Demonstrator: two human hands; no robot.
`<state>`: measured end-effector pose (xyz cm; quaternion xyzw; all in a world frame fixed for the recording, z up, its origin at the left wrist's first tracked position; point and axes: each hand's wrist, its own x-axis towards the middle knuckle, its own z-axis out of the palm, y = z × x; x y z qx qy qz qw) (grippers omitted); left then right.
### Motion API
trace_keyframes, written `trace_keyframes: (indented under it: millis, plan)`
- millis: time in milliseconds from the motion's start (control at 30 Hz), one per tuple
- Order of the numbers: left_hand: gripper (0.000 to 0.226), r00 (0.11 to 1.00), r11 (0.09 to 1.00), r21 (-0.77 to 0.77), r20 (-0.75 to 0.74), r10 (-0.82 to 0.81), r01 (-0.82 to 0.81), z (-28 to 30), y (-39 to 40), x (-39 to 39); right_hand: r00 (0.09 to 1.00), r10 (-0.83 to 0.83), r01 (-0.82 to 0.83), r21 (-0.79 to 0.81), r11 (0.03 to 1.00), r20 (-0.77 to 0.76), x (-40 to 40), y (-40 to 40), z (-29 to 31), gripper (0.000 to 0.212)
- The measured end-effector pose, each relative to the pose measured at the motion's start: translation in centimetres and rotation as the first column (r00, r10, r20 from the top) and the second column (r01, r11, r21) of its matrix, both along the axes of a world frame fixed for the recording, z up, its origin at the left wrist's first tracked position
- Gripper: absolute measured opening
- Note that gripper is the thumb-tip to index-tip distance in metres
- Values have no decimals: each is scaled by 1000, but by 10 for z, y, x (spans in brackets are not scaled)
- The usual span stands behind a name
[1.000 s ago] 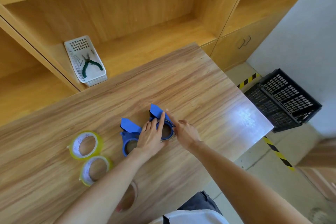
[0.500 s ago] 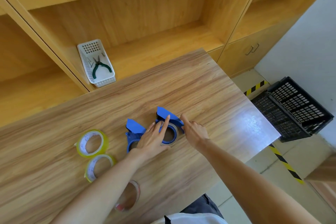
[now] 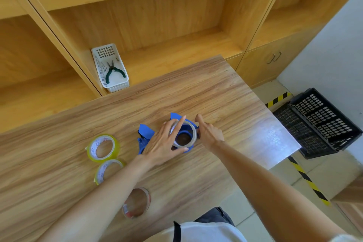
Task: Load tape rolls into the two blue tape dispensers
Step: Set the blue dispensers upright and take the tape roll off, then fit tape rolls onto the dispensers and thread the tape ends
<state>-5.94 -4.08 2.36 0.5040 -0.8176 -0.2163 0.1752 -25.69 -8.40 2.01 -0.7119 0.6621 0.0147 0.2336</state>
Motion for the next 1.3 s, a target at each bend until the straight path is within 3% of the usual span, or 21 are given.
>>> trace_keyframes:
  millis: [200, 333, 467, 567, 800, 1133, 1300]
  plan:
    - [101, 999, 999, -13, -36, 38, -39, 3, 45, 34, 998, 61, -60, -57, 997, 21, 7, 2, 14, 22]
    - [107, 982, 983, 45, -46, 182, -180, 0, 92, 56, 988, 123, -134, -118, 984, -94, 19, 4, 21, 21]
    - [113, 940, 933, 130, -25, 340, -334, -12, 139, 71, 955, 186, -205, -58, 977, -233, 42, 8, 25, 39]
    - [113, 920, 904, 175, 26, 391, -389, -24, 168, 82, 948, 205, -216, -18, 976, -243, 61, 14, 22, 49]
    - [103, 899, 857, 270, 110, 425, -438, -26, 196, 94, 917, 346, -333, 96, 938, -200, 91, 25, 20, 46]
    - [113, 906, 829, 370, 234, 353, -419, -13, 193, 100, 939, 306, -287, 135, 948, -153, 91, 22, 21, 44]
    - [62, 842, 784, 340, 43, 538, -519, -11, 161, 121, 945, 288, -261, 170, 950, -155, 86, 19, 20, 50]
